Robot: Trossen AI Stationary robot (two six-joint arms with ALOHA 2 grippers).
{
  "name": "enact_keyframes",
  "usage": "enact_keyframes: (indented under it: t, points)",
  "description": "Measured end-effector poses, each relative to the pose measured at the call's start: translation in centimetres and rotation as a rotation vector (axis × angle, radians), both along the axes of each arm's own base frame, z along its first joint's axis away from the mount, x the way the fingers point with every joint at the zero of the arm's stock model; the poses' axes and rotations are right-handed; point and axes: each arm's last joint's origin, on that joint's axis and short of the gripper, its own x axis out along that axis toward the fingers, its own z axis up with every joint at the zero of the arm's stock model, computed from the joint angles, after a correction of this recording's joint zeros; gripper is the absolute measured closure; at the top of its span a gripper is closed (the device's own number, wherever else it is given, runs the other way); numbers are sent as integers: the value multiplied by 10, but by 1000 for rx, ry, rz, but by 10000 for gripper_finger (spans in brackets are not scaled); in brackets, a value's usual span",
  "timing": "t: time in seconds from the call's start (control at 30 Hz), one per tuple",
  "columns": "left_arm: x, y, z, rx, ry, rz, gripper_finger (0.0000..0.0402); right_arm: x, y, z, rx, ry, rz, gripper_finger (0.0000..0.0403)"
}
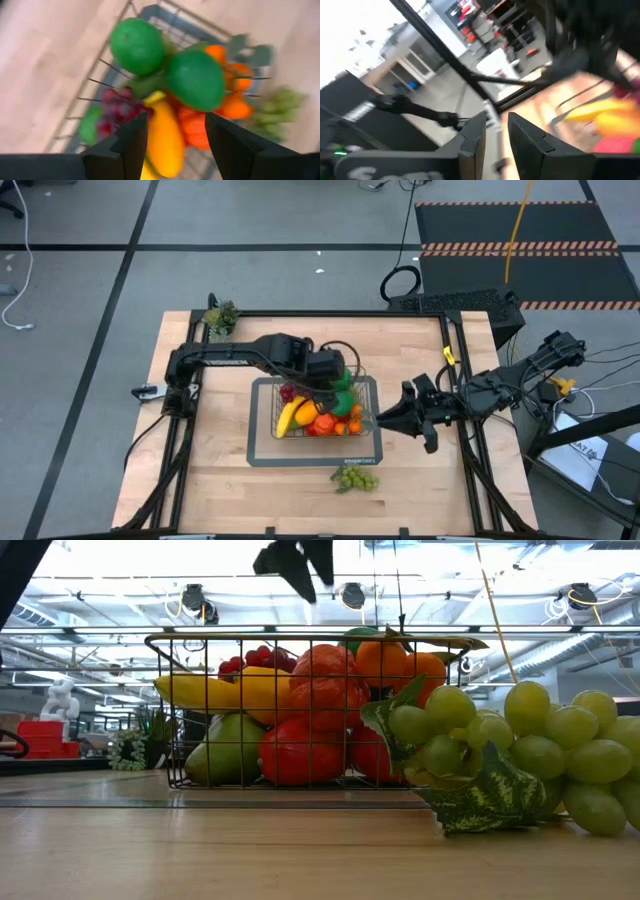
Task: Build produce basket
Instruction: Put the green grapes into the gold wire basket
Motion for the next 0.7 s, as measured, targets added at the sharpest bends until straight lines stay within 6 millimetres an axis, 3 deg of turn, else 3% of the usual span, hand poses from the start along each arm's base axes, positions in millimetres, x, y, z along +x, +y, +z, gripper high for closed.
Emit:
enact_keyframes:
  t: [0.17,0.47,0.7]
  points:
    - [-17,-13,29,-79,-125,57,212,-3,11,-1,172,45,74,328]
    - [-62,-55,88,-84,-415,107,255,-6,35,-10,266,115,89,328]
    - [-93,-100,103,-81,-493,71,285,2,70,-36,279,195,-4,328]
